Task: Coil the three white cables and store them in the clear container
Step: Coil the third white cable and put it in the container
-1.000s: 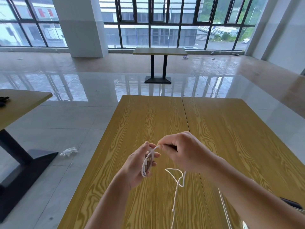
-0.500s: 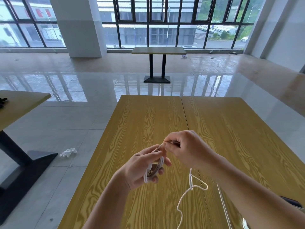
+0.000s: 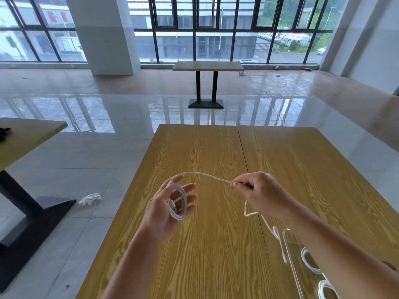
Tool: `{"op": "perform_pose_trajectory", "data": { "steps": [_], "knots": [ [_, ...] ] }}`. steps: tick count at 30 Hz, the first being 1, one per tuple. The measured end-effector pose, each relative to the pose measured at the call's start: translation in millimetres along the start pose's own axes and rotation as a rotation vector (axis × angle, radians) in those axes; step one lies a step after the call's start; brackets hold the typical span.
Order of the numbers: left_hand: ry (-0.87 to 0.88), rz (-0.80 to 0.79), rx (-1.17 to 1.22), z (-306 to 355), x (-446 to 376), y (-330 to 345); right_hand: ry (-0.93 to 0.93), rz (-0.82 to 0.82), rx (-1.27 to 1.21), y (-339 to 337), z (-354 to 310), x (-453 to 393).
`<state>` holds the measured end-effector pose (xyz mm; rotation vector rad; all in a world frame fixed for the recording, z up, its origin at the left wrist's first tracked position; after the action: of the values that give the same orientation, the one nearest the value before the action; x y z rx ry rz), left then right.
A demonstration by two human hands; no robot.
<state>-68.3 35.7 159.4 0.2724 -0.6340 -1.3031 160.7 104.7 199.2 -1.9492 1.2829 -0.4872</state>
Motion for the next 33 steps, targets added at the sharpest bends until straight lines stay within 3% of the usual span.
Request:
{"op": "perform_pose_trajectory", "data": {
  "steps": [6,21,28,33],
  "knots": [
    [0.043,0.129,0.229,-5.3,-8.6,13.6,0.056,-0.18,0.053,19.6,-3.3,9.2],
    [0.016,0.29,0.459,-13.2,-25.8,1.8,-0.01,-0.418,0.109,49.7,-15.7,32.7],
    [0.086,0.452,0.378,-3.1,-39.0,-35.3,-0.077,-0.473,0.06,34.5,-29.1,35.9],
    [0.147,0.41,-0.017,-3.8,-37.3,-20.8,-0.206,-0.474,0.052,24.7,-45.2,32.0]
  ]
}}
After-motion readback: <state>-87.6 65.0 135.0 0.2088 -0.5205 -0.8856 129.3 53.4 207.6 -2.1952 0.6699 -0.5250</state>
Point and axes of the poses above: each hand's wrist, its own x-axis away from the middle knuckle, its own y-axis out of the palm, z = x × y, the point moved 1 cm from there along -x, towards the middle knuckle, and after that the axes turned 1 degree about -z, right-handed, at the moved point
